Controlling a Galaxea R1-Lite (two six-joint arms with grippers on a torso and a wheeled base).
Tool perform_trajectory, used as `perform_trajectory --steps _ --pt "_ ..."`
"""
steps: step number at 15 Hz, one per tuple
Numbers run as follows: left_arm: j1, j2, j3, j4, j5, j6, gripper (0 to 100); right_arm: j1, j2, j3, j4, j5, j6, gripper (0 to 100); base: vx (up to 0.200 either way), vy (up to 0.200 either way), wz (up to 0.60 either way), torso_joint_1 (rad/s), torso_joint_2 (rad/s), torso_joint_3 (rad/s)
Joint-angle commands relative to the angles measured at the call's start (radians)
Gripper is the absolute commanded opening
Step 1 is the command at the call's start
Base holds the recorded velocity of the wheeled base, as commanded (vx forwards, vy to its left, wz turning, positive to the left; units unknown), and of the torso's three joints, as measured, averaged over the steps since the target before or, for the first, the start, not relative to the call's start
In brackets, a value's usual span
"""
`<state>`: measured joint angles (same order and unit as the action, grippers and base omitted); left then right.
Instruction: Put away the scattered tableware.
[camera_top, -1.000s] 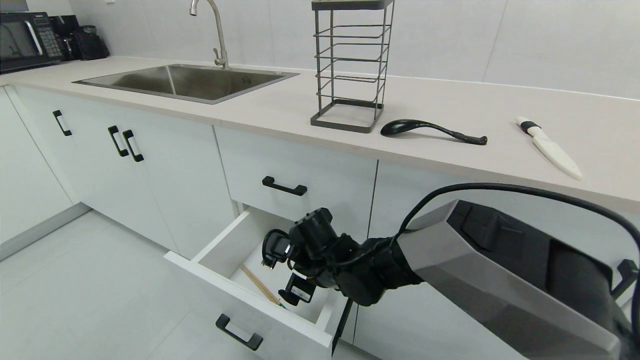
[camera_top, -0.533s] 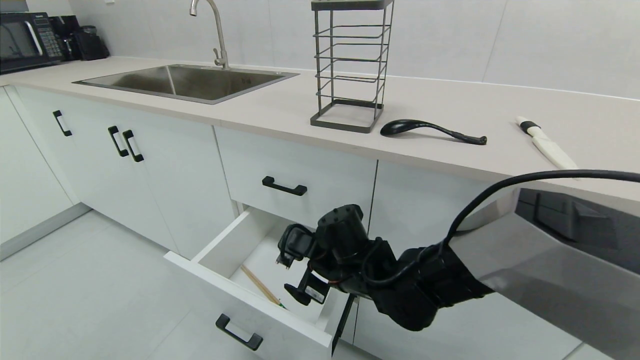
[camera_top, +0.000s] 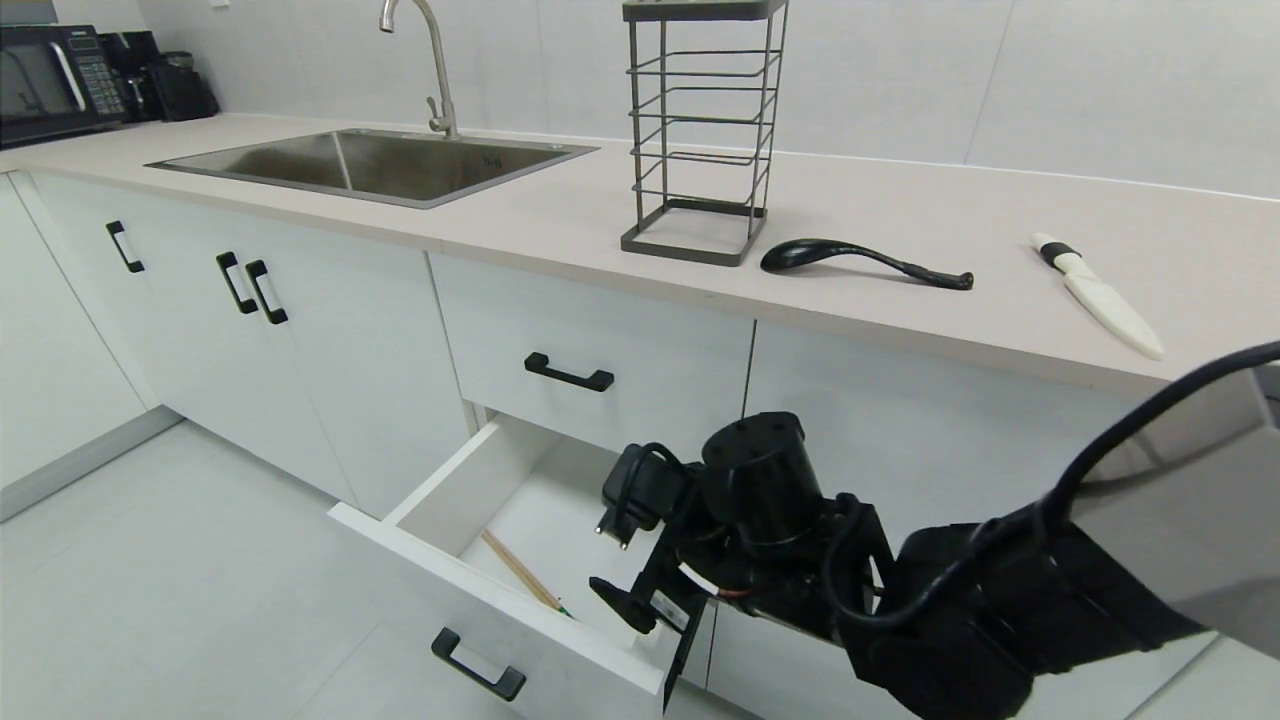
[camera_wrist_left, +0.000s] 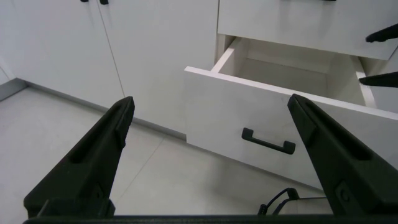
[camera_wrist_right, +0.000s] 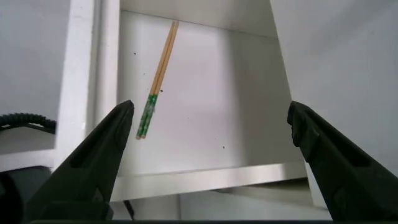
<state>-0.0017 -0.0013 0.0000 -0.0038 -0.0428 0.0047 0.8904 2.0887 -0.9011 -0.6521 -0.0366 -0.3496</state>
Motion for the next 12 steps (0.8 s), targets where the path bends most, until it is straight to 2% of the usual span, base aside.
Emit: perform_trajectory --steps 1,2,4,8,12 --pt "0.000 0.001 0.000 -0.001 0.000 0.000 100 0.004 -0.137 0.168 -0.044 0.000 0.073 100 0.000 0.000 0.00 0.000 0.00 0.000" --pt "0.000 0.001 0.000 -0.001 0.000 0.000 100 0.004 -0.159 0.199 -0.047 0.000 0.089 100 0.000 0.000 0.00 0.000 0.00 0.000" --pt "0.000 0.001 0.000 -0.001 0.000 0.000 100 0.005 -0.276 0.350 -0.050 -0.003 0.176 100 0.000 0.000 0.00 0.000 0.00 0.000" --pt "0.000 0.001 0.000 -0.001 0.000 0.000 100 0.004 -0.411 0.516 -0.049 -0.011 0.297 100 0.000 0.000 0.00 0.000 0.00 0.000" --pt "0.000 0.001 0.000 -0.001 0.000 0.000 100 0.002 -0.446 0.585 -0.030 -0.011 0.310 100 0.000 0.000 0.00 0.000 0.00 0.000"
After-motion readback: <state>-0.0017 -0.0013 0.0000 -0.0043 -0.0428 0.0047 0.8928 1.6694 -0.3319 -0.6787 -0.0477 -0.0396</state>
